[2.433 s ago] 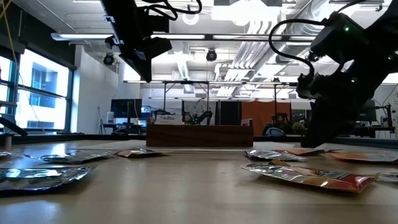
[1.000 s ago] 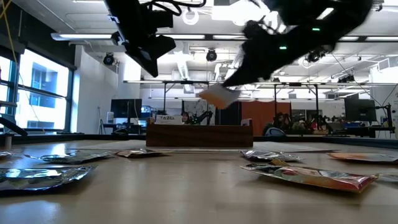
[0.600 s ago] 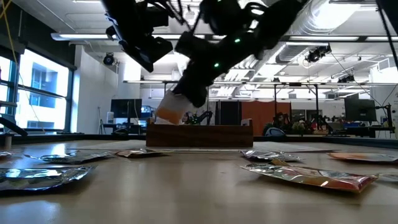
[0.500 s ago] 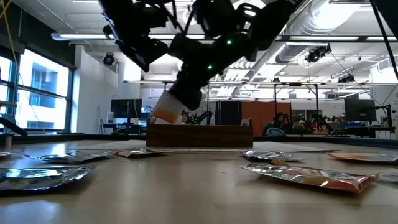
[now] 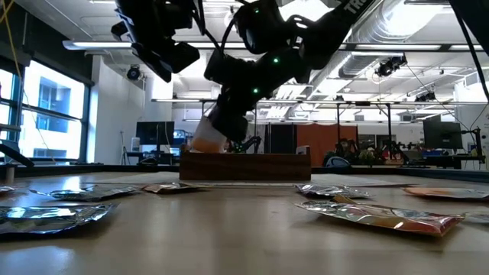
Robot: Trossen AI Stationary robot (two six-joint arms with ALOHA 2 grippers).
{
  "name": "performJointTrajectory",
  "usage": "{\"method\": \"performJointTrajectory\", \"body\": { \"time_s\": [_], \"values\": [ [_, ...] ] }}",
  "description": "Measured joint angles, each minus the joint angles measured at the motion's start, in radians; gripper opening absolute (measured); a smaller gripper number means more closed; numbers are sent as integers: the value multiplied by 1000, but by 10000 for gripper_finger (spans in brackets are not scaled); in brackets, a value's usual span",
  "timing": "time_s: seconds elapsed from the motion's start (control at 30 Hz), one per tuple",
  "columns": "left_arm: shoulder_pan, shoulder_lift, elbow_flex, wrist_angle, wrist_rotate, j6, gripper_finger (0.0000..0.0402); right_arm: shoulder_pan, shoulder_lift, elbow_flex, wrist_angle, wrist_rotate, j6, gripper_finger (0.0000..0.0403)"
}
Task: Pick & Place Tea
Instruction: Put the orange tea bag into the left section of the wooden organizer
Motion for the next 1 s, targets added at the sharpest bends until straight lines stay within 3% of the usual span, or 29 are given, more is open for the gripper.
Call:
{"method": "performJointTrajectory", "body": {
  "time_s": [0.13, 0.3, 0.63, 0.8, 0.9, 1.0],
  "values": [
    [0, 0, 0, -1, 2, 0, 0, -9, 0, 0, -43, -75, 8, 0],
    [0, 0, 0, -2, 5, 3, 0, -11, -1, 0, -57, -84, -29, 7],
    [0, -1, 0, -1, 20, 3, 0, -4, -1, 0, -37, -82, -26, 79],
    [0, -1, 0, -1, 27, 3, 0, 16, -27, 0, -71, 75, -24, 111],
    [0, -1, 0, 0, 27, 3, 0, 49, -95, 0, -213, 170, -8, 118],
    [0, -1, 0, 0, 27, 3, 0, 100, -202, -1, -416, 203, 88, 116]
  ]
}}
